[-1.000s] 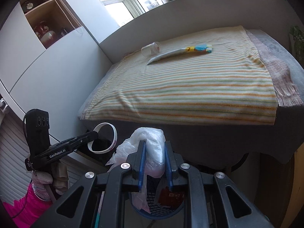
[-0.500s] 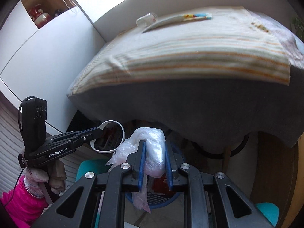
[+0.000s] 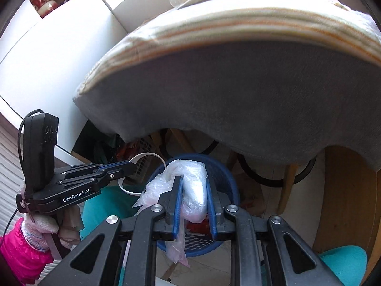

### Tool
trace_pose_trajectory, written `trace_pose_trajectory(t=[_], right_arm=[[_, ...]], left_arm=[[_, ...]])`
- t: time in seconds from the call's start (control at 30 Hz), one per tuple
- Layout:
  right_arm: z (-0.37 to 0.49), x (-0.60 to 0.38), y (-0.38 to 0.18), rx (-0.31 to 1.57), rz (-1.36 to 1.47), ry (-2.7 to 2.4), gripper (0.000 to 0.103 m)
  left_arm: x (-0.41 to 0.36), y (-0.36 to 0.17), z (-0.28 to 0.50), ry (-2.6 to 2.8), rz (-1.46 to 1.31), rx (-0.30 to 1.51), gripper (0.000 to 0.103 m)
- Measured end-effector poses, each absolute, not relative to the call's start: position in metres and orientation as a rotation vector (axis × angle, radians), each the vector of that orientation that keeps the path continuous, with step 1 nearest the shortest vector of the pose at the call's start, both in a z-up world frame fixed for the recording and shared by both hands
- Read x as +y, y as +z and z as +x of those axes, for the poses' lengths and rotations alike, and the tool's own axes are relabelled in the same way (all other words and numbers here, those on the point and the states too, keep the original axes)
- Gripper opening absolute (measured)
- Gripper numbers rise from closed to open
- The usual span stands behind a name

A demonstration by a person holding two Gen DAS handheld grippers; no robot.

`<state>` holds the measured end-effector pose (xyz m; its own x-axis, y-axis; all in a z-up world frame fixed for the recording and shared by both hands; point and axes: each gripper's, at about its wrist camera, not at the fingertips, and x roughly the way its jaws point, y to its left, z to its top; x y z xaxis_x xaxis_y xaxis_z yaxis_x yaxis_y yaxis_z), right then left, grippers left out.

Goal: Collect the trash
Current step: 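Open both tools to drop the band and bag into the wastebasket, then raise both open tools back over the bed toward the cup and tube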

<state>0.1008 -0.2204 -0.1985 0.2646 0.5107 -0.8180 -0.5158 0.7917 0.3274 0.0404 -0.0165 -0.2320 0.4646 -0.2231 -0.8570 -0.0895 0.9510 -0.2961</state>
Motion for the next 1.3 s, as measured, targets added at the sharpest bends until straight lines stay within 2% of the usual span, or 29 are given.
trace_pose_trajectory(t=[0.3, 0.43, 0.57, 0.63, 0.7, 0.8, 0.83, 0.93, 1.03, 1.17, 1.3], right_arm=[[0.104, -0.211, -0.217, 1.148, 0.019, 0.704, 0.019], [0.102, -0.208, -0.229, 1.175, 0.038, 0.714, 0.024], [0.100, -0.207, -0.241, 1.193, 0.059, 0.723, 0.029], [0.099, -0.206, -0.243, 1.194, 0.063, 0.726, 0.032], [0.099, -0.205, -0.244, 1.196, 0.066, 0.729, 0.035], [0.099, -0.206, -0.244, 1.199, 0.072, 0.724, 0.045], [0.099, -0.206, -0.243, 1.199, 0.074, 0.723, 0.048], [0.098, -0.205, -0.243, 1.203, 0.078, 0.718, 0.048], [0.098, -0.206, -0.243, 1.207, 0.081, 0.717, 0.050], [0.097, -0.207, -0.241, 1.206, 0.079, 0.717, 0.054], [0.098, -0.207, -0.239, 1.202, 0.081, 0.717, 0.057]], left_arm=[[-0.016, -0.245, 0.036, -0.074, -0.316, 1.113, 0.002], [-0.016, -0.247, 0.036, -0.072, -0.314, 1.116, 0.002], [-0.016, -0.249, 0.037, -0.064, -0.311, 1.124, 0.002], [-0.016, -0.249, 0.037, -0.061, -0.310, 1.125, 0.008], [-0.015, -0.250, 0.037, -0.061, -0.315, 1.124, 0.009], [-0.014, -0.250, 0.036, -0.060, -0.316, 1.125, 0.010], [-0.014, -0.250, 0.036, -0.059, -0.317, 1.127, 0.012], [-0.013, -0.249, 0.035, -0.047, -0.316, 1.120, 0.033], [-0.013, -0.247, 0.034, -0.041, -0.314, 1.116, 0.036], [-0.013, -0.246, 0.034, -0.027, -0.305, 1.117, 0.048], [-0.013, -0.245, 0.034, -0.024, -0.303, 1.116, 0.049]])
